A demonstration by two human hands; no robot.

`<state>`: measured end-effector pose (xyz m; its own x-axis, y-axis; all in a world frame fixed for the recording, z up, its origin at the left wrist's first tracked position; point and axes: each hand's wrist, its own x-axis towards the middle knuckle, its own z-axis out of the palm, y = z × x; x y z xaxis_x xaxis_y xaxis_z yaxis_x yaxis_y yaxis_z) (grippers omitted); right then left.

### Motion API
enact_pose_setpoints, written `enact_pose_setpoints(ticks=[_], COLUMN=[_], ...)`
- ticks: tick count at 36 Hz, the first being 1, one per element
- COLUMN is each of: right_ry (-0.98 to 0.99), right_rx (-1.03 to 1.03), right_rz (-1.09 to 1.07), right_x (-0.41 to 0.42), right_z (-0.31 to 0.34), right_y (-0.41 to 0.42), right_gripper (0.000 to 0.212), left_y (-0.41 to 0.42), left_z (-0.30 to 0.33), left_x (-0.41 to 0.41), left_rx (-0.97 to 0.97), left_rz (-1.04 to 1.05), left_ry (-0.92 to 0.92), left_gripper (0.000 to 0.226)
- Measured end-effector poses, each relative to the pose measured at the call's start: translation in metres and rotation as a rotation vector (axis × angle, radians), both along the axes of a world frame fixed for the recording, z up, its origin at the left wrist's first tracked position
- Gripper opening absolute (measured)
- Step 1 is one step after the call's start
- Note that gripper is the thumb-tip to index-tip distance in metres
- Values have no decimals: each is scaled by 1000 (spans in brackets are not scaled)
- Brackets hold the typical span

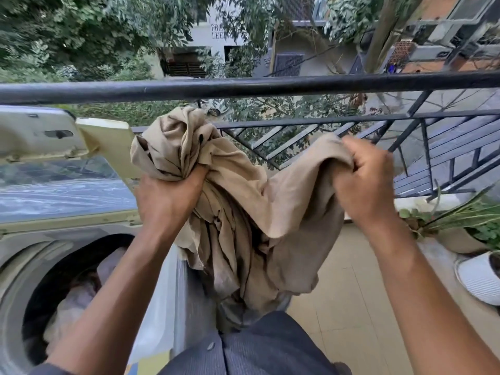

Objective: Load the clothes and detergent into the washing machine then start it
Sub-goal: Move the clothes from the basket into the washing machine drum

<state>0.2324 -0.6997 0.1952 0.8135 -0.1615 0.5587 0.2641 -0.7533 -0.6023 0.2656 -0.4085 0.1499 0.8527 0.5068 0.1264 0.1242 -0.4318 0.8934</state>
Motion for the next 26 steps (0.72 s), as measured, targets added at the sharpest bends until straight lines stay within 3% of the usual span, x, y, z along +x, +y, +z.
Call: enact_pose_setpoints(ticks=[2,4,5,6,8,12,15,17,20,22,26], right_ry=[233,811,1012,1072,950,279,6,63,678,830,645], right_rx=[-150,-452,-547,-556,-394,276,359,203,-163,-107,306], right_rz=[27,28,19,9,-42,-55,-25,-35,-69,-63,132], right_x=[-3,-6,-8,-9,-11,-12,-19,-21,-17,-12,-7], right_z=[-31,-61,-69,-72,-65,-24,-12,-26,-56,-60,-30], right_y=[6,9,9,9,7,5,12,16,12,4,7], right_gripper=[18,23,22,20,19,24,17,15,12,14,27], left_y=[-2,-3,-2,-2,-1,0,-1,0,1,1,0], left_z=[4,5,3,0,-7,-15,-13,-11,-10,-9,-4], left_x=[-1,-2,-2,-2,-4,-10,-7,-4,-2,-4,-5], left_rx=[-23,-18,-25,-34,-27,5,-15,-31,-54,-64,-104], left_rz=[0,-38,-62,-78,-72,4,19,12,8,-2,-19], left_ry=[-14,-10,-13,-17,-2,88,174,213,209,202,219], left_gripper=[81,56,49,51,70,88,91,95,96,86,65])
